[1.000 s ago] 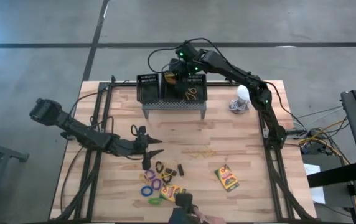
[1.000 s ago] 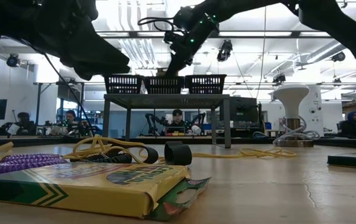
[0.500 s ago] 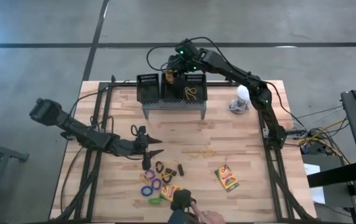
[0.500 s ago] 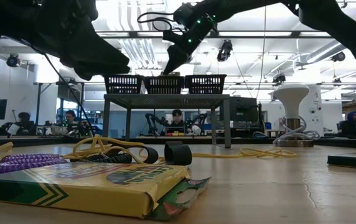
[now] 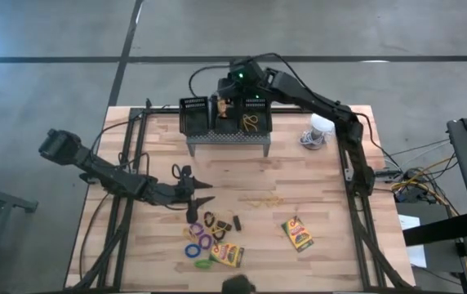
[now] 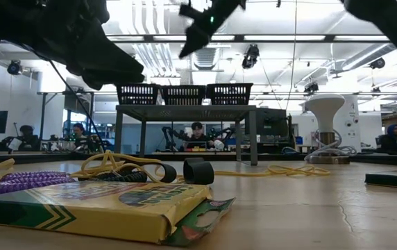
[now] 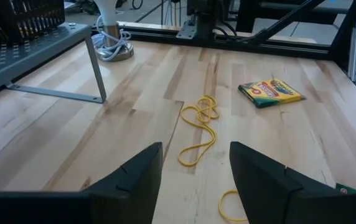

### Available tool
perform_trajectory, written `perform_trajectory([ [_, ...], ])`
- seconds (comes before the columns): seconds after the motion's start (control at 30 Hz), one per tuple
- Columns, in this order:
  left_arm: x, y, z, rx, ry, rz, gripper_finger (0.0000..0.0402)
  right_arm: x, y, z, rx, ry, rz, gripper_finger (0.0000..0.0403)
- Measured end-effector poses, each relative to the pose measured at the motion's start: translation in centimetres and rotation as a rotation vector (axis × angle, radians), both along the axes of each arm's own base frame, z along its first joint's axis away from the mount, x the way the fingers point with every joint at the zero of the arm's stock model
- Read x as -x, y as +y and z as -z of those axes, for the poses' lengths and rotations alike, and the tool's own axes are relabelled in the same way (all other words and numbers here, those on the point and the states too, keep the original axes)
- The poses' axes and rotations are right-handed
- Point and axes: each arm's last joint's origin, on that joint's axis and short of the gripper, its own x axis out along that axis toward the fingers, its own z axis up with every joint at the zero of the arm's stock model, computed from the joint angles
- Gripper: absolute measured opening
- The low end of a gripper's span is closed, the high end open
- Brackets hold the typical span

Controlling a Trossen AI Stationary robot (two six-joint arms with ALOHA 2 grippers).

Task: Pick & Place Office Desk Supplies
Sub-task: Put the purple spring keychain into the left black basket on the shelf

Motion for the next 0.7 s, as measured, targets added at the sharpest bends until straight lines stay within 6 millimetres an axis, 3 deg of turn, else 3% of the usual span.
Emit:
perform_trajectory([
  [0.17, 0.1, -0.3, 0.0, -0.001, 0.001, 0.011, 0.0192, 1.2, 5.2, -1.5, 0.033, 0.023, -0.064, 0.0125],
  [0.3, 0.2, -0.4, 0.0, -0.008, 0.000, 0.002, 0.0192, 3.6, 8.9, -0.7, 0.036, 0.061, -0.094, 0.0103],
  [0.53, -0.1, -0.5, -0.2, -0.015, -0.021, 0.000, 0.0186, 9.3, 14.8, 3.4, -0.090, 0.029, -0.130, 0.0070],
  [0.7, -2.1, -1.4, -0.3, -0.082, -0.022, 0.024, 0.0177, 13.1, 19.9, 7.3, -0.183, -0.056, -0.224, 0.0053],
])
